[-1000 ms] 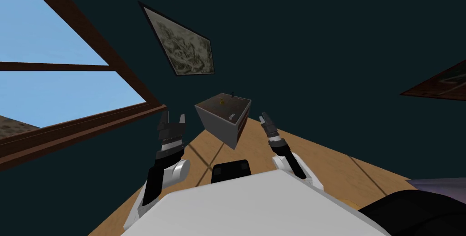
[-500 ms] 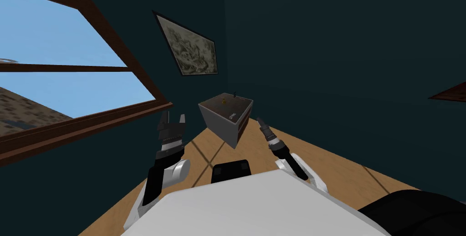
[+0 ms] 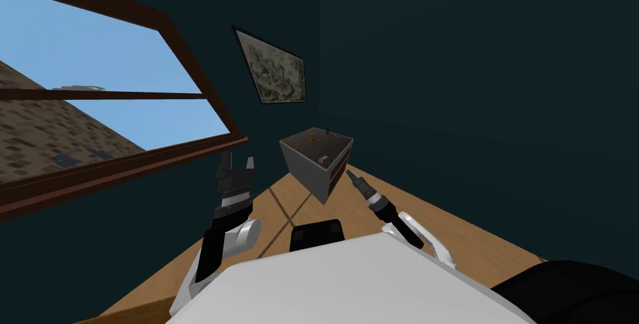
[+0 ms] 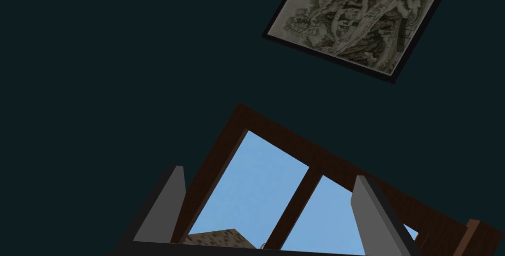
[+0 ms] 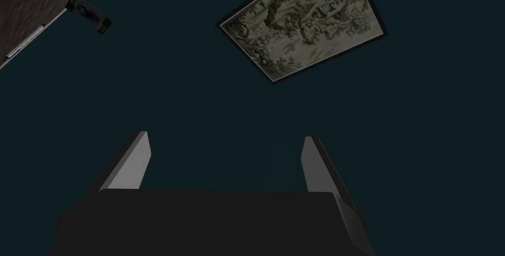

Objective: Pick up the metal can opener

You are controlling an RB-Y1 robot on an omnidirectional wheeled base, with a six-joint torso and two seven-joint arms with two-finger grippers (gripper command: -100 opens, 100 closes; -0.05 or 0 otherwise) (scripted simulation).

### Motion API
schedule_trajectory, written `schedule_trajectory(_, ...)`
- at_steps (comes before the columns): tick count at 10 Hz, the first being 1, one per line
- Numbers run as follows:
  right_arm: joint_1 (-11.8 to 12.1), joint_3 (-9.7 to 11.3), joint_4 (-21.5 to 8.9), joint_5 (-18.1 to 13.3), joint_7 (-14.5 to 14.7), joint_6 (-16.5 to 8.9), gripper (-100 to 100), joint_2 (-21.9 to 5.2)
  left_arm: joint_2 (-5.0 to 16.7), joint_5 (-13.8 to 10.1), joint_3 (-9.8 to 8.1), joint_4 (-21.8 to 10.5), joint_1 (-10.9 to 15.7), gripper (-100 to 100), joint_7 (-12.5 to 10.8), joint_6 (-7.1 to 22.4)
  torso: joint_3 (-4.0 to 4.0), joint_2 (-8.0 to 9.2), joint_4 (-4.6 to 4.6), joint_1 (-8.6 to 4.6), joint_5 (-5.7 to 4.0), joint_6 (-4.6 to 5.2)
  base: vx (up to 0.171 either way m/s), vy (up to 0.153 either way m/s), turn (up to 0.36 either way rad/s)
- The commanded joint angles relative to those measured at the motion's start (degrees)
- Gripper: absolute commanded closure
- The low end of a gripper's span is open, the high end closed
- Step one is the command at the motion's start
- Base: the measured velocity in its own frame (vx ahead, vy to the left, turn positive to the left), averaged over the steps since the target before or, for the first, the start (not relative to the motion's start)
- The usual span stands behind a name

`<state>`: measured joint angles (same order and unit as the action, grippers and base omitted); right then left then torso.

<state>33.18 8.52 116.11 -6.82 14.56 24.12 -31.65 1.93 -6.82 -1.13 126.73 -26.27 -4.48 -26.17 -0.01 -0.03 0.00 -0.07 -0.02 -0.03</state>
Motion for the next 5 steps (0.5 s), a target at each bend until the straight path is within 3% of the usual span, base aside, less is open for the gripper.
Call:
schedule_trajectory(1, -0.3, 0.5, -1.3, -0.4, 1.7, 0.0, -100, -1.3, 0.0, 0.0, 0.00, 0.0, 0.0, 0, 0.0, 0.0, 0.00, 0.00, 0.00, 0.00, 0.00, 0.00, -0.003, -0.013, 0.119)
schedule_trajectory(2, -0.3, 1.5, -2.9, -1.4, 4.0, -0.3, -100, -3.8, 0.0, 0.0, -0.01, 0.0, 0.0, 0, 0.0, 0.0, -0.01, -0.01, 0.00, 0.00, 0.00, 0.05, 0.000, -0.007, 0.193)
schedule_trajectory(3, -0.3, 1.5, -2.9, -1.4, 4.3, -0.3, -100, -3.9, 0.0, 0.0, 0.00, 0.0, 0.0, 0, 0.0, 0.0, -0.02, -0.04, -0.01, 0.00, 0.00, 0.01, 0.002, -0.009, 0.143)
schedule_trajectory(4, -0.3, 2.6, -4.7, -2.5, 6.7, -0.6, -100, -6.3, 0.0, 0.0, -0.01, 0.0, 0.0, 0, 0.0, 0.0, -0.02, -0.04, -0.01, 0.01, 0.00, 0.05, 0.002, -0.005, 0.250)
schedule_trajectory(5, -0.3, 2.6, -4.7, -2.5, 7.0, -0.6, -100, -6.5, 0.0, 0.0, 0.00, 0.0, 0.0, 0, 0.0, 0.0, -0.03, -0.05, -0.01, 0.01, 0.00, 0.01, 0.002, -0.009, 0.171)
